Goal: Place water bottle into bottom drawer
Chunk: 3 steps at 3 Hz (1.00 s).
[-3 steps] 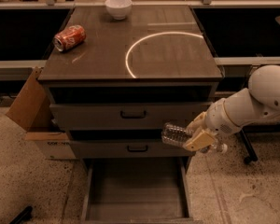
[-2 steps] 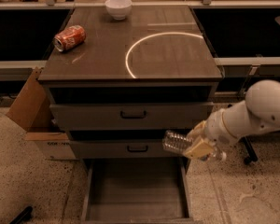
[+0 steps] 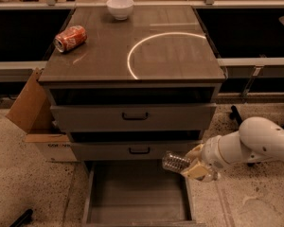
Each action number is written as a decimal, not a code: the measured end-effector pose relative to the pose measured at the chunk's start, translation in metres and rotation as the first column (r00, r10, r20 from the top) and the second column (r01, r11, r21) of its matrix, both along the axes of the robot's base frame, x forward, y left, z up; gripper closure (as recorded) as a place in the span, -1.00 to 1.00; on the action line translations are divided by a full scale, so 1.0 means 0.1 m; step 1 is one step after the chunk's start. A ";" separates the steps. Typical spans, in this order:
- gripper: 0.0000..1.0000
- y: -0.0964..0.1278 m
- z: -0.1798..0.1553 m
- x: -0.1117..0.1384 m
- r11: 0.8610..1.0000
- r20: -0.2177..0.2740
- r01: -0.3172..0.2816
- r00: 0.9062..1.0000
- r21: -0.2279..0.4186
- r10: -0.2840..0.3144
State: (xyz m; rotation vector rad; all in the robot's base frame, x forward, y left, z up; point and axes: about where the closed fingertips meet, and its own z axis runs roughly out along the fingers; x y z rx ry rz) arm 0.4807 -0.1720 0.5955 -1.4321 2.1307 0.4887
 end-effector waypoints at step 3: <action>1.00 0.17 -1.13 -0.03 0.994 -0.102 0.019 0.995 0.111 -0.008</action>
Offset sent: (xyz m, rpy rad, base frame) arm -0.0011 0.0102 -0.0555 0.0697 0.0518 0.0094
